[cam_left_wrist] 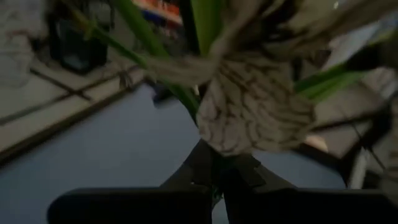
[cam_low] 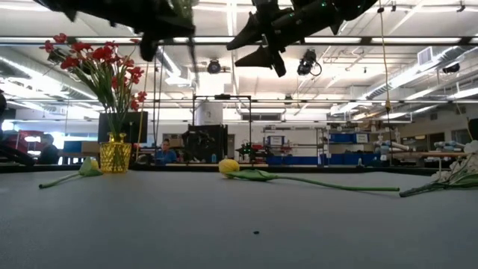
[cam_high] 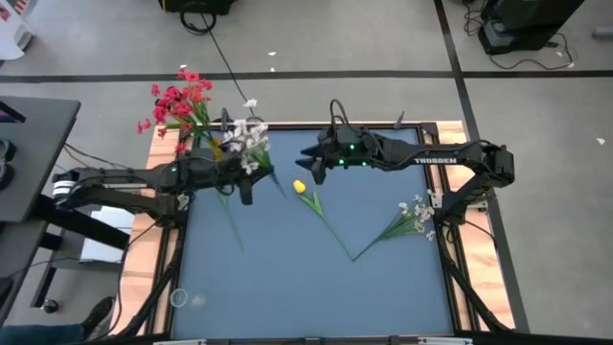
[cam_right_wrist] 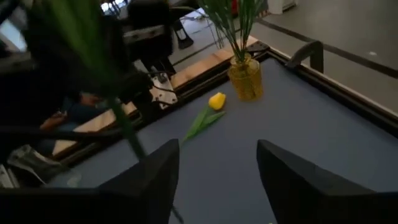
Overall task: Sort flowers into vase by color
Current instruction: Put the top white flowers into the transparent vase
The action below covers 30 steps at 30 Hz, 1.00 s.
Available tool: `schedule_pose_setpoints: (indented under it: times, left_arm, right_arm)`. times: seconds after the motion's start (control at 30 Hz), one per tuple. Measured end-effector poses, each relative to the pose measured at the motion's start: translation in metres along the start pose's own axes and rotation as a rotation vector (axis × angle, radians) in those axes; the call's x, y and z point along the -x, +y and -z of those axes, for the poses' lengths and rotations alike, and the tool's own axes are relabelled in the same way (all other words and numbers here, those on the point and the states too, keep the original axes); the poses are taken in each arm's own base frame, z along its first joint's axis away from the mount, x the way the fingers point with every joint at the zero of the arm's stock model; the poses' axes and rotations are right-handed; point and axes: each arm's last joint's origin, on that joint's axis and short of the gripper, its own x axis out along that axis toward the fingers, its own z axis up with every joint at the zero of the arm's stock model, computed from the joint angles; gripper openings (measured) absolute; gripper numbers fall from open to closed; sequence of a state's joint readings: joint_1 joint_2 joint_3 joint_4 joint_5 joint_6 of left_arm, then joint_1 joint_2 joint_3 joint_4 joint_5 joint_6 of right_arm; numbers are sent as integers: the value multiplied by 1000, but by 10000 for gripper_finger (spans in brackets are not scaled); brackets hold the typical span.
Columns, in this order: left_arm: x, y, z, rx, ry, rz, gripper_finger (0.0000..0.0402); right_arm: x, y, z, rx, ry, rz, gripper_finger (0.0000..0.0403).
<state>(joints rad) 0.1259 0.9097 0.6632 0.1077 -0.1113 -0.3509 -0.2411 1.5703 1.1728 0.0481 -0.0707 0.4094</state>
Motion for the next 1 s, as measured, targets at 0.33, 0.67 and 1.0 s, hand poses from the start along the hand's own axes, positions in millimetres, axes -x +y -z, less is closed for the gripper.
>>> schedule_pose_setpoints:
  times: [0.33, 0.67, 1.0]
  left_arm:
    - [52, -36, 15, -175, 150, 233, 13]
    - [99, -62, 22, -148, 214, 540, 13]
    - [136, -68, 31, -206, 353, 877, 14]
  right_arm:
    - [0, 0, 0, -103, 14, -35, 223]
    - [-2, 60, 31, -138, 76, -121, 223]
    - [-11, 114, 84, -347, 57, 4, 218]
